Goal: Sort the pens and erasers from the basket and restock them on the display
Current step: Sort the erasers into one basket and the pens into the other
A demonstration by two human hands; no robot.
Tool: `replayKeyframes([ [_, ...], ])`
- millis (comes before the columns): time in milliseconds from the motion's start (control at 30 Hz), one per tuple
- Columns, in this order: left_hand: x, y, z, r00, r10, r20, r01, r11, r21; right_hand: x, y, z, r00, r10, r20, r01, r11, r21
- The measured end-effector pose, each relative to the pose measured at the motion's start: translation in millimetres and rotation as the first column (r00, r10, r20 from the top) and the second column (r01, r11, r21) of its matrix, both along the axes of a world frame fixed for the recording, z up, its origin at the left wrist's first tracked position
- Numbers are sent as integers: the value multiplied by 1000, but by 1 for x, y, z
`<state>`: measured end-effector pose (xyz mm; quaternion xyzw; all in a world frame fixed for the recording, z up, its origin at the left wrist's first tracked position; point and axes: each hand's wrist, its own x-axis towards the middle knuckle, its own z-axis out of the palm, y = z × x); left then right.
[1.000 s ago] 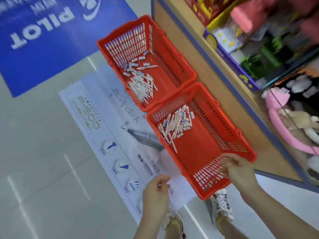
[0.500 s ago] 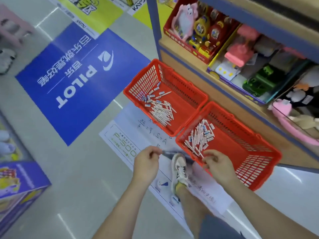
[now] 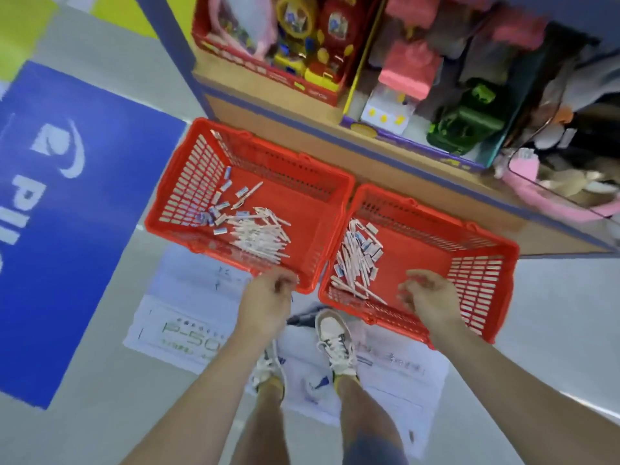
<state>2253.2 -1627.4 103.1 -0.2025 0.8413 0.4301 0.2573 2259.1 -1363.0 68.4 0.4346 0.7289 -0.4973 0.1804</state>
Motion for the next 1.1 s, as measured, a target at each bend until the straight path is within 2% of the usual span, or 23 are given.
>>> replayKeyframes([
  [100, -34, 14, -46, 988, -138, -76, 139, 990, 6, -8, -1, -58, 994, 111, -16, -107, 985, 138],
  [200, -61, 28, -99, 957, -251, -143, 255, 967, 7, -22, -1, -124, 983, 183, -28, -173, 962, 209],
  [367, -93, 91, -182, 825, -512, -241, 517, 855, -46, -48, 18, -234, 906, 422, 27, -411, 865, 288],
  [433, -91, 132, -202, 758, -614, -221, 621, 783, -45, -48, 37, -271, 879, 475, 41, -465, 834, 297],
  [600, -70, 192, -276, 615, -788, -33, 779, 613, -131, -53, 79, -337, 777, 614, 137, -621, 716, 318],
  [700, -71, 205, -330, 589, -803, 87, 793, 555, -249, -52, 89, -367, 707, 700, 96, -686, 648, 330],
  [800, -84, 218, -365, 561, -824, 76, 779, 494, -386, -49, 94, -390, 572, 819, 46, -735, 487, 472],
  [867, -92, 223, -381, 529, -845, 79, 768, 437, -467, -49, 96, -393, 541, 838, 70, -737, 433, 519],
  [967, -95, 225, -397, 465, -883, 55, 751, 361, -553, -51, 108, -389, 565, 822, 73, -755, 478, 449],
  [1033, -93, 227, -402, 438, -898, 34, 762, 352, -544, -50, 116, -388, 609, 790, 69, -736, 531, 421],
  [1100, -89, 231, -401, 456, -889, 33, 762, 371, -530, -45, 120, -387, 601, 795, 79, -739, 515, 434],
])
